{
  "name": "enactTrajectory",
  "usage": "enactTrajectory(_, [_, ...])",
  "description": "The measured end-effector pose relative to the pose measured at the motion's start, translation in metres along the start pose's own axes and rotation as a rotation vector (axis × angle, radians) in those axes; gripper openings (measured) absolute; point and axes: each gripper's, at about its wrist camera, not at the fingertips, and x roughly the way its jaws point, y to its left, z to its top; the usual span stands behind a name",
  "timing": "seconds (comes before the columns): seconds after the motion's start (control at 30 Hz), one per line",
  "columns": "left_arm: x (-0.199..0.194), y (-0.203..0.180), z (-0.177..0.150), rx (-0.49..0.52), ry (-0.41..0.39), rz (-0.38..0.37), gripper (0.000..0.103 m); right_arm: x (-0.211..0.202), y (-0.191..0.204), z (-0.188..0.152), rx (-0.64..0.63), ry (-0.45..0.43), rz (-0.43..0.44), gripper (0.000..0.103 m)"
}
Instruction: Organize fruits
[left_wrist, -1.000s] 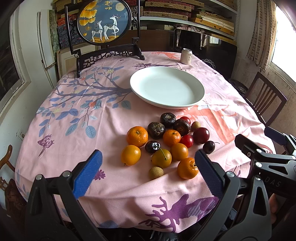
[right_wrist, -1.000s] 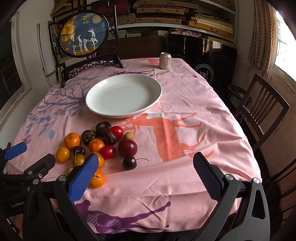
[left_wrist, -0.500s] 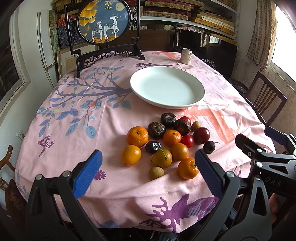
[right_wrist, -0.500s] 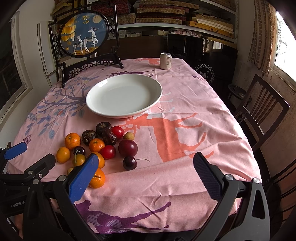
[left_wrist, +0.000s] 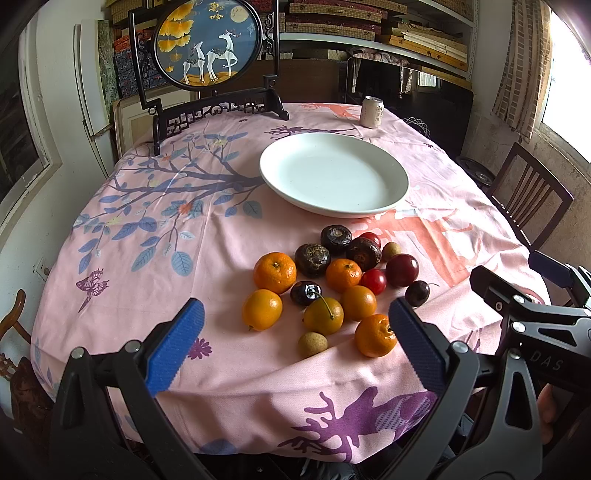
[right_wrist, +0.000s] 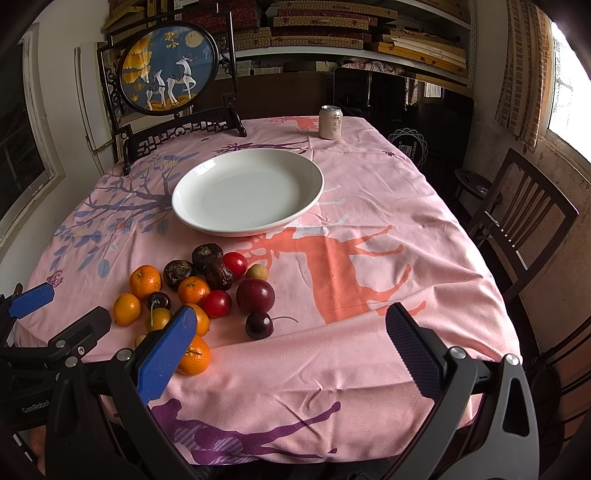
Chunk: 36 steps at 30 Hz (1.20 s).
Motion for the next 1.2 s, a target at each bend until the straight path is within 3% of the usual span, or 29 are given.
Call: enactTrajectory(1.2, [0.0001, 0.0, 0.0, 0.001, 0.002, 0.0, 0.101, 0.0048, -0.0021, 0.0, 0.0, 0.003, 0.002, 0.102])
